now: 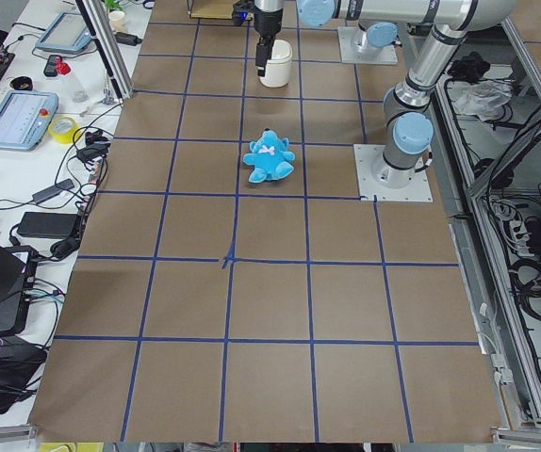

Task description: Open trash can with right arm

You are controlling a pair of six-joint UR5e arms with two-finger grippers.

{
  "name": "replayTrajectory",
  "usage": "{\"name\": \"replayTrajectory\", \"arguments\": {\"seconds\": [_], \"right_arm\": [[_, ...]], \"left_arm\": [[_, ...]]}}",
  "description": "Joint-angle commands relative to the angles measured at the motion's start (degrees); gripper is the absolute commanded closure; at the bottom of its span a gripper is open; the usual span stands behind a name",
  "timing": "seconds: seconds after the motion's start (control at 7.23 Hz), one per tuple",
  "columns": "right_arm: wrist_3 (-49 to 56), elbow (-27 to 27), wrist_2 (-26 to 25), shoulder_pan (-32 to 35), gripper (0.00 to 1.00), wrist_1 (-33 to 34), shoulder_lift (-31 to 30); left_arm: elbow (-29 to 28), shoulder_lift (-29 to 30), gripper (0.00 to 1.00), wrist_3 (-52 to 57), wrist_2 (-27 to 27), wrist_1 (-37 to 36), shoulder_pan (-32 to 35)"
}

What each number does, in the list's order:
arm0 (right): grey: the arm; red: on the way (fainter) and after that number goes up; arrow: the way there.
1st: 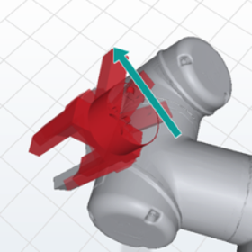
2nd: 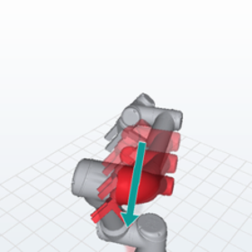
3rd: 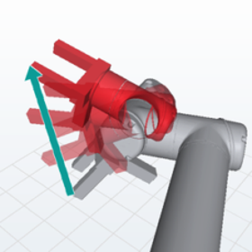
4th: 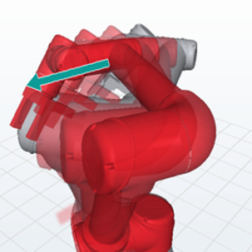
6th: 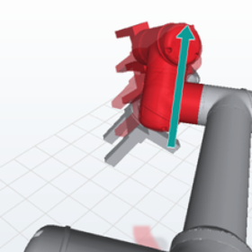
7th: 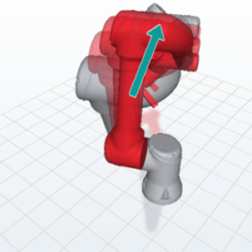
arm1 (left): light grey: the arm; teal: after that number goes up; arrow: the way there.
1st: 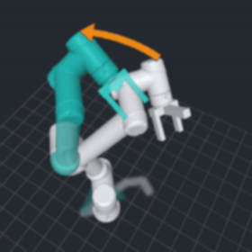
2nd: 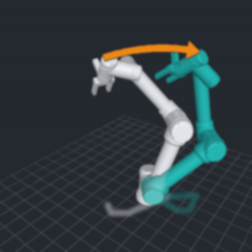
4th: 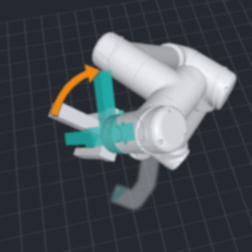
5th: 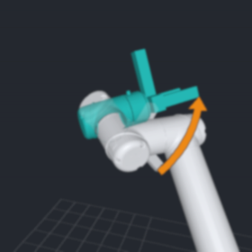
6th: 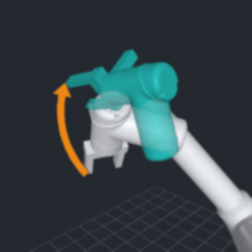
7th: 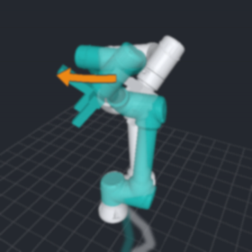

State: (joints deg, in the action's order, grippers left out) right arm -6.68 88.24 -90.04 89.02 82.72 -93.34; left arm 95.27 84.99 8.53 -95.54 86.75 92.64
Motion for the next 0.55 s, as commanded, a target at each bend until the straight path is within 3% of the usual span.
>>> {"name": "replayTrajectory", "arguments": {"seconds": [0.0,0.41], "right_arm": [[0.0,-0.1,0.0,-0.2,0.0,-0.1,-0.1],[-0.1,-0.1,0.9,0.1,0.0,0.1,-0.1]], "left_arm": [[0.0,0.0,0.0,0.0,0.0,0.0,0.0],[0.0,0.0,0.0,0.0,0.0,0.0,0.0]]}}
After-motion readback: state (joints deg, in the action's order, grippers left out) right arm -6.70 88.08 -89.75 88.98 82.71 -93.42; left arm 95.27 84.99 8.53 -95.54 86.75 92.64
